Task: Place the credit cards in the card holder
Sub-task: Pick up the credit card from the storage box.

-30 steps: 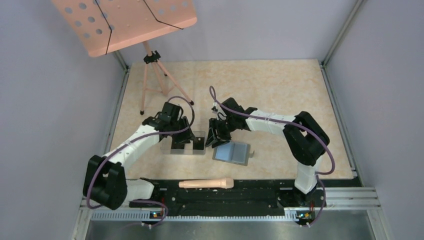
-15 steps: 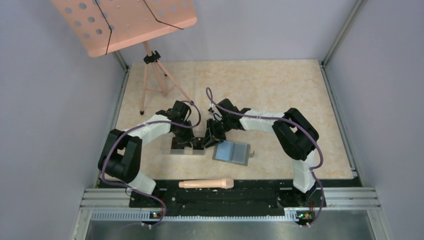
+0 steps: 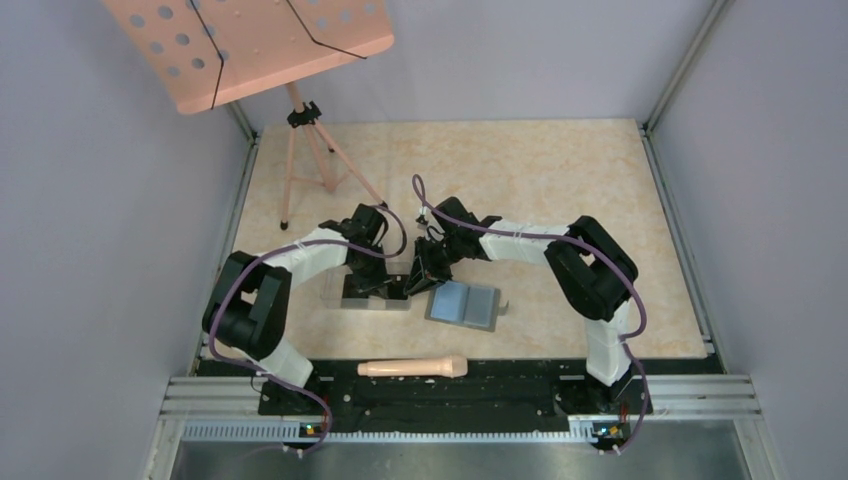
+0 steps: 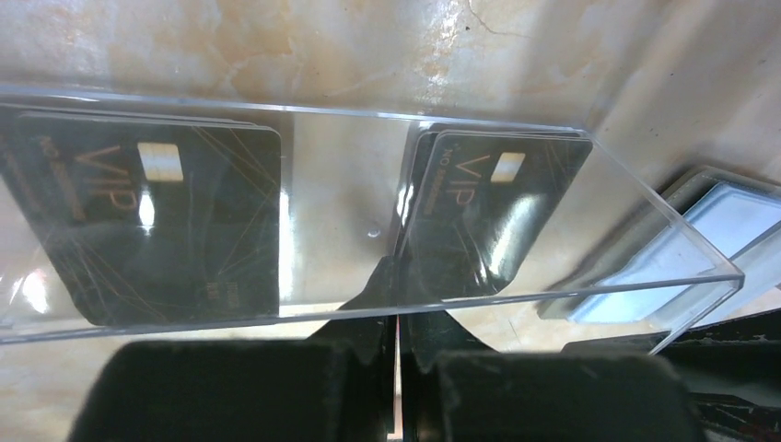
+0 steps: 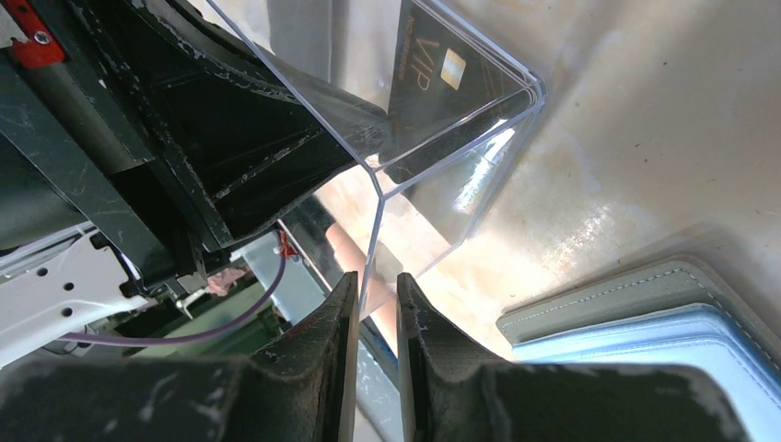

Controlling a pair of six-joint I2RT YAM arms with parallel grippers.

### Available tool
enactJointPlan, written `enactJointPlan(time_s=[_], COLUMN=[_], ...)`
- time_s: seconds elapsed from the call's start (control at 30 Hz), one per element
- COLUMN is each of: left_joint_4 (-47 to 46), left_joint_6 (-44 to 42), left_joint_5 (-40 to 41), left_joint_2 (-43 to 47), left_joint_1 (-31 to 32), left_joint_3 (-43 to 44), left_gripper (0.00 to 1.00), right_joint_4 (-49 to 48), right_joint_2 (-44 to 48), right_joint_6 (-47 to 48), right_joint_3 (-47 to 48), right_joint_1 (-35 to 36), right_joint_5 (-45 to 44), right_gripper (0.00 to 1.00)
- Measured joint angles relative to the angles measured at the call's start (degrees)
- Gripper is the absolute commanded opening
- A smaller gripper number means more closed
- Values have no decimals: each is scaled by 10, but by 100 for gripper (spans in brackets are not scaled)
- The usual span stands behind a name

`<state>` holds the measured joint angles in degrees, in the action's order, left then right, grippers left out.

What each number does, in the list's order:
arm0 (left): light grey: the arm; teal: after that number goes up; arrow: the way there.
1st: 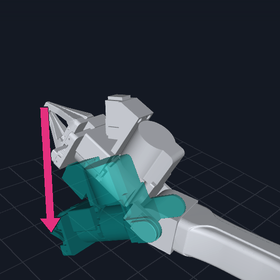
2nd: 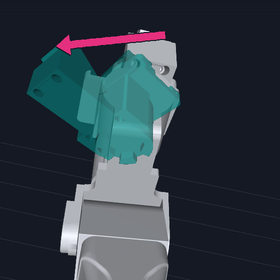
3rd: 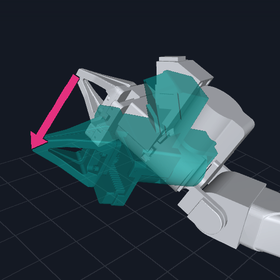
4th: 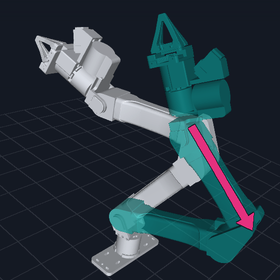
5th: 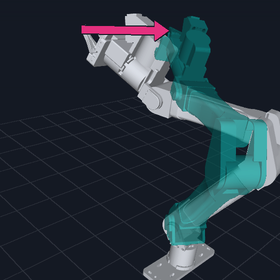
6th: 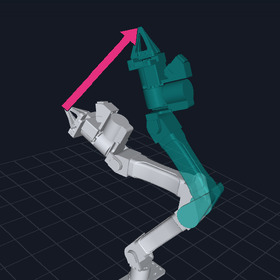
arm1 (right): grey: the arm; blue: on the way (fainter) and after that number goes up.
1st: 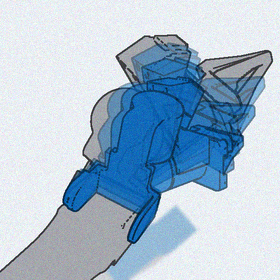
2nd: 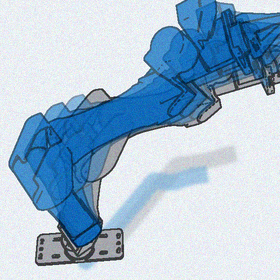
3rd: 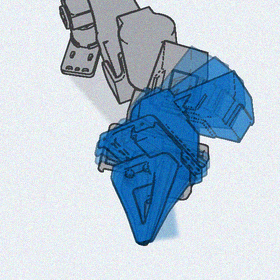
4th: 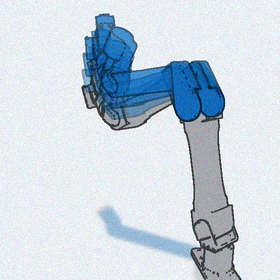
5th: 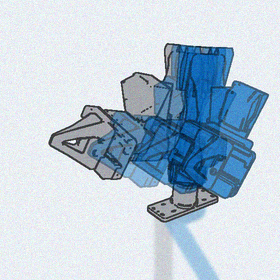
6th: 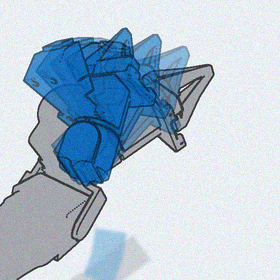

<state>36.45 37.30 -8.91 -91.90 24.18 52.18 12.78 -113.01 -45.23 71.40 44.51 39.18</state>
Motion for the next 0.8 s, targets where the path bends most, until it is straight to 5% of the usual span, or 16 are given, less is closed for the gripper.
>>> enactJointPlan(time_s=[0.6, 0.8], left_joint_4=[61, 78], left_joint_6=[-15, -18], left_joint_5=[62, 80], left_joint_2=[7, 8], left_joint_1=[46, 60], left_joint_3=[46, 60], left_gripper=[0, 12], right_joint_4=[0, 0], right_joint_2=[0, 0], right_joint_6=[0, 0], right_joint_3=[0, 0], right_joint_1=[0, 0], right_joint_5=[1, 1], right_gripper=[15, 15])
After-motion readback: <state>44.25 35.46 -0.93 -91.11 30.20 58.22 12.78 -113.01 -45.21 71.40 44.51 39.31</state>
